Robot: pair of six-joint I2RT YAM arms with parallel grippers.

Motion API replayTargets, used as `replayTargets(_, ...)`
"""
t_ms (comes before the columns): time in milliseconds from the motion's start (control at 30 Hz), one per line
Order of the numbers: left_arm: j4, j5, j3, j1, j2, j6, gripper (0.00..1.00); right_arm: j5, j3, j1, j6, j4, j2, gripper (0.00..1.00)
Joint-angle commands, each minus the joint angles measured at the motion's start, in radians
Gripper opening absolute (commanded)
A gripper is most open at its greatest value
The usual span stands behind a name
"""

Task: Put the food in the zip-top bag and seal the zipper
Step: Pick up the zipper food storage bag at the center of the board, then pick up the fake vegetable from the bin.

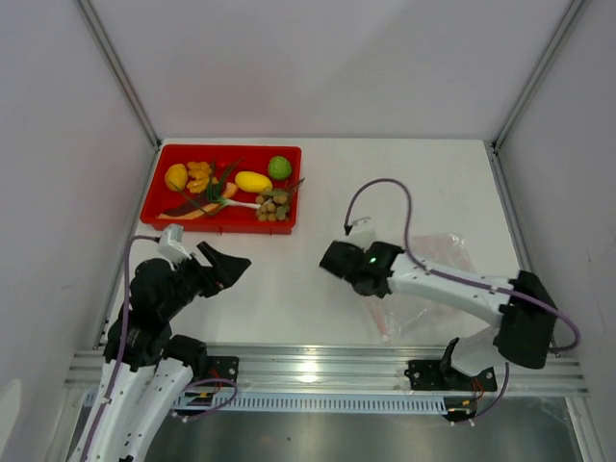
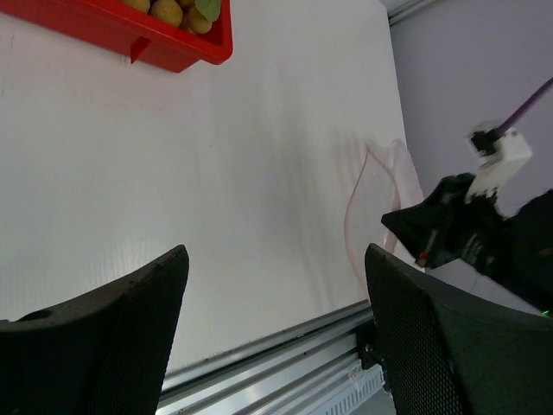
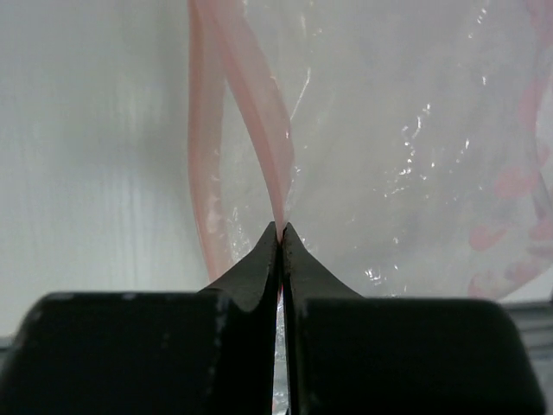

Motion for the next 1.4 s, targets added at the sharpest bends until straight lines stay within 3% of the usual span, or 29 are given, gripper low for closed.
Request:
replayTargets(0, 0.116, 0.059, 0.023, -0.002, 0.084, 0.071, 0.84, -0.249, 0.000, -0.160, -0.225, 0.209, -0.152, 0.00)
replayTargets(100, 0.157, 0.006, 0.026, -0.001, 0.134, 0.072, 0.83, -0.433, 0.023, -0.299, -0.325, 0.282, -0.200, 0.00)
replayTargets(200, 0.229, -0.022, 0.083, -0.002, 0.220, 0.082, 0.82, -0.501, 0.055, -0.346, -0.382, 0.299, -0.179, 0.00)
replayTargets(367, 0.182, -0.174, 0.262, -0.001, 0.477, 0.192, 0.82, -0.541, 0.090, -0.372, -0.447, 0.314, -0.151, 0.00)
replayTargets(467, 0.064, -0.310, 0.475, 0.004, 0.664, 0.220, 0.83, -0.601, 0.079, -0.403, -0.454, 0.340, -0.162, 0.00)
replayTargets(600, 0.053, -0.366, 0.578, 0.031, 0.824, 0.214, 0.83, -0.538, 0.063, -0.406, -0.444, 0.360, -0.179, 0.00)
replayTargets(767, 0.076, -0.401, 0.650, 0.093, 1.016, 0.061, 0.81, -0.487, 0.060, -0.415, -0.480, 0.372, -0.182, 0.00)
replayTargets(967, 0.126, -0.387, 0.747, 0.126, 1.270, -0.146, 0.77, -0.547, 0.043, -0.421, -0.465, 0.397, -0.203, 0.00)
replayTargets(1133, 0.060, -0.343, 0.876, 0.148, 1.482, -0.299, 0.77, -0.546, 0.023, -0.423, -0.474, 0.409, -0.202, 0.00)
replayTargets(1367, 0.028, -0.275, 1.012, 0.166, 1.648, -0.441, 0.74, -0.543, 0.009, -0.429, -0.482, 0.428, -0.214, 0.00)
